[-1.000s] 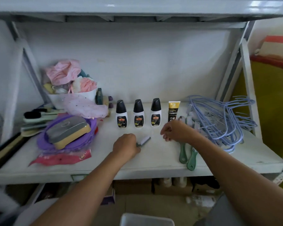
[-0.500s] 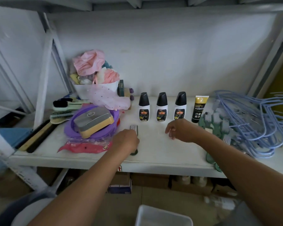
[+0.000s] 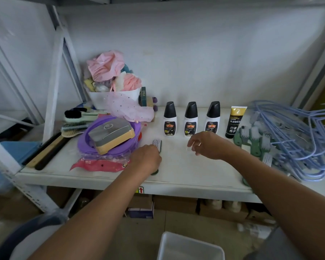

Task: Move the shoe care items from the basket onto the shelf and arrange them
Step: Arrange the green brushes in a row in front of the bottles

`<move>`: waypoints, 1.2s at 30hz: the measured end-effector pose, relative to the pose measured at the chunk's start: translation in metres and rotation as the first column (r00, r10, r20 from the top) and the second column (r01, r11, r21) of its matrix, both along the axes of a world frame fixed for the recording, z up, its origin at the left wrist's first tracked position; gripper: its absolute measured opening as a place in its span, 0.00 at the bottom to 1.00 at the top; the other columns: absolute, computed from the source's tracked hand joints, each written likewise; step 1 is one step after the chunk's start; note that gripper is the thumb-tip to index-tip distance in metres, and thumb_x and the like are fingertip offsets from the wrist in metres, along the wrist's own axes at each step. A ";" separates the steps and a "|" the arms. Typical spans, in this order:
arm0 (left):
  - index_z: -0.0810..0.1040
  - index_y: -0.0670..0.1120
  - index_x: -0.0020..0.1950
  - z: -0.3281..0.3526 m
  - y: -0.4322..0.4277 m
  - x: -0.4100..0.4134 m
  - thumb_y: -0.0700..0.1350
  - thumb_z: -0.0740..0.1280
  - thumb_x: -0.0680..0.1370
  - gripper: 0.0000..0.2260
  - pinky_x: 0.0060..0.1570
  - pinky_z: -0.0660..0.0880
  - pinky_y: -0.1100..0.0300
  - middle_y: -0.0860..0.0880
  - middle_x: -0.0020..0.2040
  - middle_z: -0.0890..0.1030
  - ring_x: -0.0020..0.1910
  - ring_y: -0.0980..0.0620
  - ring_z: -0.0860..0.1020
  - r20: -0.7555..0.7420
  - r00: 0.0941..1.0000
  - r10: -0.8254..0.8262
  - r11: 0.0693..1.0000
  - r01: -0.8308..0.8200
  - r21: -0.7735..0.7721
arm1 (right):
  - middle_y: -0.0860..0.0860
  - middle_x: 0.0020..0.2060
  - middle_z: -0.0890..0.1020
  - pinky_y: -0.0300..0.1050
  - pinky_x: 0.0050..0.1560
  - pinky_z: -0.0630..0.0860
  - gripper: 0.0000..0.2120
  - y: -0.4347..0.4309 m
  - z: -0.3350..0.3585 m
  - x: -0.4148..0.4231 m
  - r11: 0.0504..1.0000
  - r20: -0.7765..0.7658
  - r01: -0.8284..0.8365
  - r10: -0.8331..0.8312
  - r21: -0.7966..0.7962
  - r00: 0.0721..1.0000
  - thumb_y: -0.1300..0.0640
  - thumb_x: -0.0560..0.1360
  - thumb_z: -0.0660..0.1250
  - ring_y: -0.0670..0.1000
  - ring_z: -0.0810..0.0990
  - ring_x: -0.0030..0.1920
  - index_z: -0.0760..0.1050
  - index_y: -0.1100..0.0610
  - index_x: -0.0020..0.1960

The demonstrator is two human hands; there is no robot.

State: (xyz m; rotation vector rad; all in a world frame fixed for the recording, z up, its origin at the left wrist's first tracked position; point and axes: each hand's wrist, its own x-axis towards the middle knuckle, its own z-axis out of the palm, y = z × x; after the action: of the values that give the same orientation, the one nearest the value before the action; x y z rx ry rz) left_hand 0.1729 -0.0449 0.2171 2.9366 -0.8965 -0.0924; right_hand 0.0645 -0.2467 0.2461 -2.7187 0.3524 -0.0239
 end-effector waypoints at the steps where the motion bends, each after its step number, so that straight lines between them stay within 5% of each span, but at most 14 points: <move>1: 0.76 0.43 0.63 0.000 0.000 0.000 0.48 0.61 0.83 0.14 0.43 0.78 0.55 0.47 0.45 0.76 0.45 0.47 0.79 0.002 1.000 0.003 1.000 -0.003 -0.006 | 0.49 0.50 0.83 0.47 0.52 0.82 0.11 0.000 0.001 -0.001 1.000 0.001 0.005 -0.005 0.003 1.000 0.62 0.79 0.64 0.43 0.84 0.43 0.80 0.52 0.57; 7: 0.76 0.43 0.64 -0.001 0.000 -0.001 0.50 0.61 0.83 0.14 0.44 0.80 0.55 0.47 0.46 0.77 0.45 0.48 0.80 -0.001 1.000 0.014 1.000 -0.014 -0.023 | 0.49 0.48 0.84 0.45 0.51 0.82 0.11 0.002 0.004 -0.007 0.999 -0.003 0.035 -0.035 0.020 0.999 0.63 0.78 0.64 0.43 0.85 0.43 0.80 0.53 0.56; 12: 0.76 0.42 0.65 -0.001 0.001 0.001 0.49 0.61 0.83 0.15 0.48 0.81 0.52 0.47 0.46 0.76 0.46 0.47 0.80 -0.010 1.000 0.012 1.000 -0.013 -0.028 | 0.46 0.44 0.84 0.35 0.38 0.74 0.10 -0.001 0.001 -0.011 0.998 -0.039 0.059 -0.058 0.021 0.998 0.62 0.78 0.64 0.40 0.83 0.39 0.80 0.51 0.54; 19: 0.76 0.45 0.54 0.006 0.002 0.000 0.54 0.62 0.82 0.13 0.31 0.70 0.59 0.50 0.38 0.71 0.37 0.51 0.76 0.103 0.994 0.027 0.997 -0.020 -0.071 | 0.48 0.50 0.81 0.50 0.54 0.80 0.11 -0.013 0.006 -0.020 0.973 -0.022 0.203 -0.207 -0.105 0.978 0.57 0.74 0.64 0.51 0.81 0.50 0.81 0.49 0.52; 23: 0.73 0.45 0.51 0.014 -0.009 -0.011 0.56 0.63 0.81 0.14 0.31 0.66 0.59 0.50 0.41 0.73 0.39 0.51 0.75 0.184 0.982 -0.052 0.982 0.084 -0.170 | 0.54 0.53 0.82 0.52 0.56 0.79 0.12 -0.033 0.016 -0.039 0.929 -0.093 0.277 -0.306 -0.245 0.947 0.57 0.77 0.62 0.56 0.81 0.53 0.80 0.58 0.55; 29: 0.73 0.45 0.54 0.012 -0.036 -0.037 0.55 0.63 0.81 0.13 0.39 0.67 0.58 0.50 0.43 0.72 0.41 0.51 0.73 0.168 0.975 -0.148 0.953 0.186 -0.239 | 0.54 0.42 0.78 0.45 0.42 0.78 0.03 -0.070 0.019 -0.072 0.850 -0.090 0.389 -0.445 -0.356 0.891 0.59 0.75 0.63 0.53 0.78 0.42 0.71 0.59 0.46; 36: 0.68 0.48 0.47 0.010 -0.052 -0.046 0.54 0.64 0.81 0.11 0.38 0.66 0.57 0.50 0.43 0.73 0.40 0.51 0.72 0.182 0.966 -0.182 0.934 0.228 -0.275 | 0.52 0.44 0.76 0.44 0.44 0.75 0.23 -0.077 0.004 -0.083 0.841 -0.123 0.406 -0.473 -0.357 0.873 0.43 0.74 0.70 0.52 0.76 0.45 0.74 0.59 0.59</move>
State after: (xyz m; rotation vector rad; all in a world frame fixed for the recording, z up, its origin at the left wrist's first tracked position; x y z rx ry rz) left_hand 0.1270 -0.0969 0.2272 2.5941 -1.1283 0.2399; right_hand -0.0183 -0.3235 0.2502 -2.8941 1.1286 0.0816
